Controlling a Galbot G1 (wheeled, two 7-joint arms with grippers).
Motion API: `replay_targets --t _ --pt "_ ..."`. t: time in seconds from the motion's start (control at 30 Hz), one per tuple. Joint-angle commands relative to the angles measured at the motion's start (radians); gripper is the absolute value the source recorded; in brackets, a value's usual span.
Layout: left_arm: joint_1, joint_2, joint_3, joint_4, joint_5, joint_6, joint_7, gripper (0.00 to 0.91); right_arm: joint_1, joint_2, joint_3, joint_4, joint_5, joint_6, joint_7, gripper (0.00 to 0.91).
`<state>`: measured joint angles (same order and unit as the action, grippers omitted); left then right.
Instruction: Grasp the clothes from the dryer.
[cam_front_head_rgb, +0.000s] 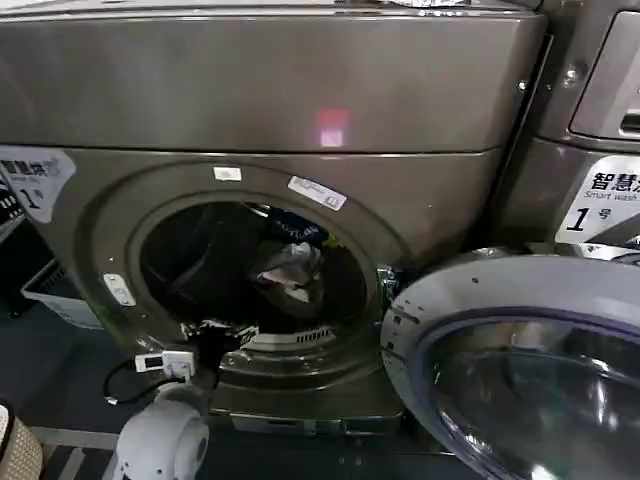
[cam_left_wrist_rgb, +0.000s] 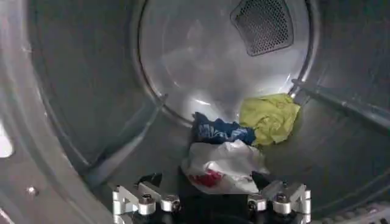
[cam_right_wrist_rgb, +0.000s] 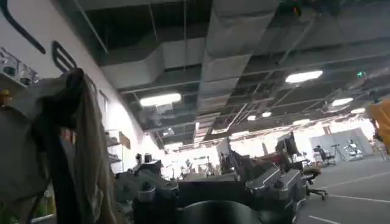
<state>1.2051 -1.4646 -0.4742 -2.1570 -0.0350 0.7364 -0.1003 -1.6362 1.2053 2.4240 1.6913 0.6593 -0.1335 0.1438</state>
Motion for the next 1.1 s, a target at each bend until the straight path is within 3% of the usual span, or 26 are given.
replay_targets --t 0.03,0.3,0.57,1.1 --pt "-0.17 -0.017 -0.002 0.175 0.058 0.049 0.008 0.907 -0.001 -0.002 -0.002 0.003 -0.002 0.007 -0.001 0.907" --pt "-0.372 -0.026 0.004 0.436 0.129 -0.139 0.075 0.907 -0.001 -0.006 -0.002 0.01 -0.002 0.005 -0.003 0.907" --pt "-0.525 -0.054 -0.017 0.679 0.118 -0.252 0.097 0.907 0.0 -0.012 -0.01 0.022 -0.002 0.003 -0.003 0.907" --pt "-0.765 -0.081 -0.015 1.082 0.201 -0.351 0.137 0.907 0.003 -0.023 -0.029 0.017 0.001 0.003 -0.006 0.907"
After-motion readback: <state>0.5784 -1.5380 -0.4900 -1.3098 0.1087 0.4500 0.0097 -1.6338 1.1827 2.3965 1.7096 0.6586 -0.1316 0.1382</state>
